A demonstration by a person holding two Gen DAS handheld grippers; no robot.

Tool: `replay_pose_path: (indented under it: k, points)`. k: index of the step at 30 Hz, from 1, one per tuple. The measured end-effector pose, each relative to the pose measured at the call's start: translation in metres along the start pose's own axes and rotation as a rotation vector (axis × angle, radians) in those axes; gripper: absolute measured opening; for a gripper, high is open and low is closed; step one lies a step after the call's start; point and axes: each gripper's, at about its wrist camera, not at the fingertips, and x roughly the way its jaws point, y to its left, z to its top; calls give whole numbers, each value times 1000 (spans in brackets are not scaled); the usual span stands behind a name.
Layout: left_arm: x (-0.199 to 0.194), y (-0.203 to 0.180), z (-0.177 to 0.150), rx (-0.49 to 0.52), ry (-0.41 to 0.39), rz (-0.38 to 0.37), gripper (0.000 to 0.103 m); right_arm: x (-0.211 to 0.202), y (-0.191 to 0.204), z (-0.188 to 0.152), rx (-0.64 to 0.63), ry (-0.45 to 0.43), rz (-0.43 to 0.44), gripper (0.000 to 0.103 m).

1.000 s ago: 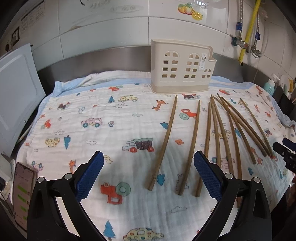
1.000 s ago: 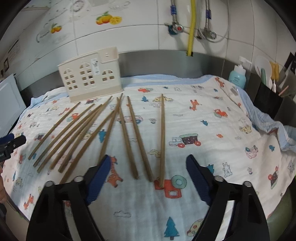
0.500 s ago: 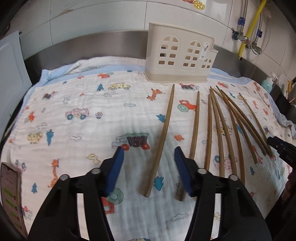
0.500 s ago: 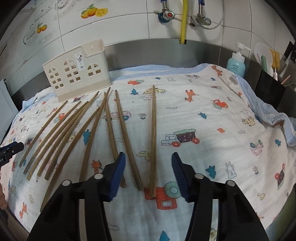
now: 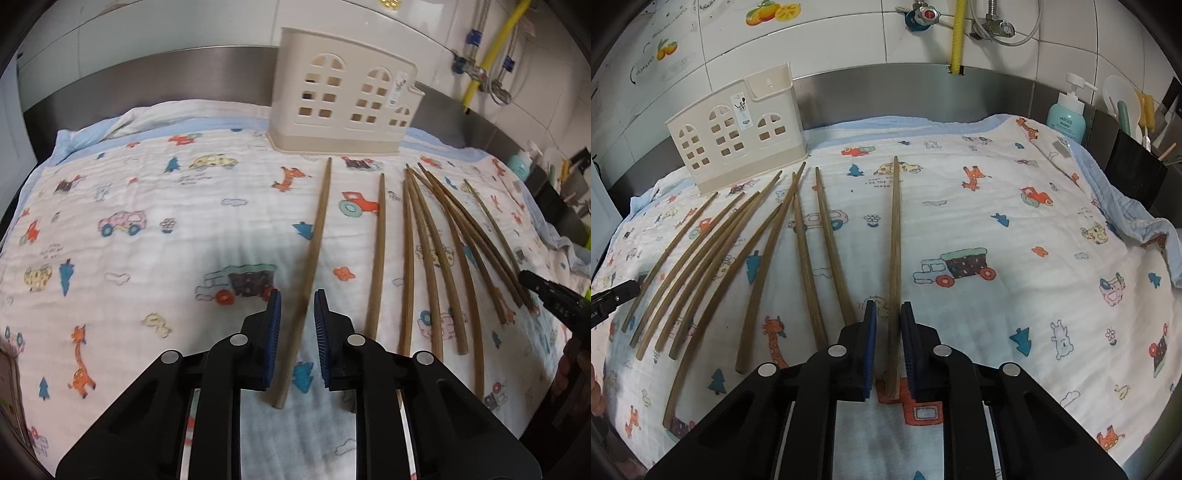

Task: Organize utensils
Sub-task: 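Lower the left tool and close it on a wooden chopstick while the right tool grasps another, then lift the left tool's chopstick over the beige holder while the right tool carries its chopstick there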

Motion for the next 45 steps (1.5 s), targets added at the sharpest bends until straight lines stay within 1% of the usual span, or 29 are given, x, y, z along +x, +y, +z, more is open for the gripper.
replay_pose_path:
  k: [3,5,8,11,15,16,18,22,25,32,36,40,43,45]
  points:
    - [4,-3,0,15,8,-8,15,2,0,-1,-3,5,-3,11]
    - [9,-4,0,21,20,4,15,3,0,0,-9,4,-8,10]
    - [10,-3,0,25,16,3,15,4,1,1,-19,4,-15,9]
    - [11,-7,1,48,18,24,15,5,1,1,-20,2,-18,8]
    - [13,-16,1,85,10,77,12,4,1,2,-29,-5,-22,7]
    - [13,-16,1,87,12,81,8,4,1,3,-27,-5,-22,7]
    - [12,-16,2,82,15,79,8,3,1,3,-30,-10,-24,7]
    - [8,-16,2,70,11,56,6,-7,2,4,-27,-36,-19,6]
    - [0,-17,2,69,-10,41,5,-17,4,6,-25,-65,-17,6]
    - [-27,-11,9,28,-74,-26,5,-52,8,19,-35,-152,4,6]
    - [-43,-12,14,33,-127,-28,5,-75,14,31,-51,-210,27,6]
    - [-57,-12,24,34,-173,-50,5,-96,22,45,-71,-258,64,6]
    - [-64,-13,34,39,-193,-70,5,-104,28,55,-88,-272,108,6]
    - [-67,-15,40,58,-197,-61,5,-110,35,64,-117,-285,121,6]
